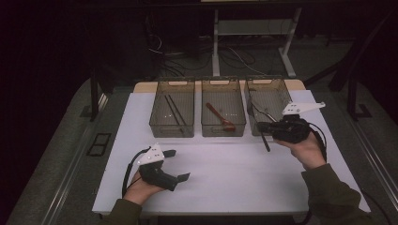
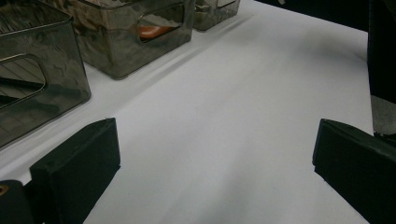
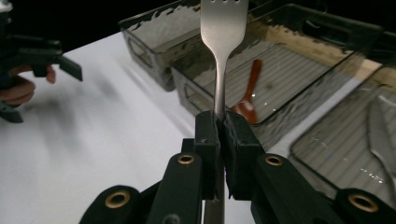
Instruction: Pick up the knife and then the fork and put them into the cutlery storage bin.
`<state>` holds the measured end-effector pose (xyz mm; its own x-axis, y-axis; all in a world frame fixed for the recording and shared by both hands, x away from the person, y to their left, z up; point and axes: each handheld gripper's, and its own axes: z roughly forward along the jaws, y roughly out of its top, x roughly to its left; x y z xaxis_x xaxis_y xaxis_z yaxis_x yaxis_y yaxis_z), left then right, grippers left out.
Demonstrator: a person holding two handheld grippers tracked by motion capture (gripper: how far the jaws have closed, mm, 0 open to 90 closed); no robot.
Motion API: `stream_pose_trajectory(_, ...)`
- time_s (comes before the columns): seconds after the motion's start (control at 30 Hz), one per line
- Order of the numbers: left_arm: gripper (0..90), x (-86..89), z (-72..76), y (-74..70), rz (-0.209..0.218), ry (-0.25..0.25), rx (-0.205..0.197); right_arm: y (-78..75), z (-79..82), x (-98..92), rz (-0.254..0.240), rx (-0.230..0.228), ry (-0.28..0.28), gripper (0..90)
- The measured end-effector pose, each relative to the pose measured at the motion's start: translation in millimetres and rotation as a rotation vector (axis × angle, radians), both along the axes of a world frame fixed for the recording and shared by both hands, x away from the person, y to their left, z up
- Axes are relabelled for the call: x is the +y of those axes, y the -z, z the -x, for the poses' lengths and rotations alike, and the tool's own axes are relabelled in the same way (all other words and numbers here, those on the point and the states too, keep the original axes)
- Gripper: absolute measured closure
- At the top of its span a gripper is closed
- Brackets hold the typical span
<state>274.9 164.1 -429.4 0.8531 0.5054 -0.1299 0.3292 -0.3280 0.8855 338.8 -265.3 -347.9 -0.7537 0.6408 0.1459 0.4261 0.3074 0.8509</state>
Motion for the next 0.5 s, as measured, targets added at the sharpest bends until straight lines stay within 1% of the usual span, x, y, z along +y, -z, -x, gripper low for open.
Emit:
stream_pose_trajectory(0.17, 0.0, -0.5, 0.1, 0.3, -0.002, 0.002, 0.001, -1.7, -2.4, -9.5, -0.008, -0.03, 0.051, 83.2)
stream_pose_trajectory(0.33, 0.0, -0.6, -0.3, 0.4, -0.006, 0.004, 0.001, -3.6, -5.6, -17.8, -0.008, -0.059, 0.115, 83.2)
stream_pose_trajectory(0.5, 0.0, -1.2, -0.3, 0.8, -0.001, 0.004, 0.004, -5.9, -10.6, -25.7, -0.019, -0.083, 0.166, 83.2)
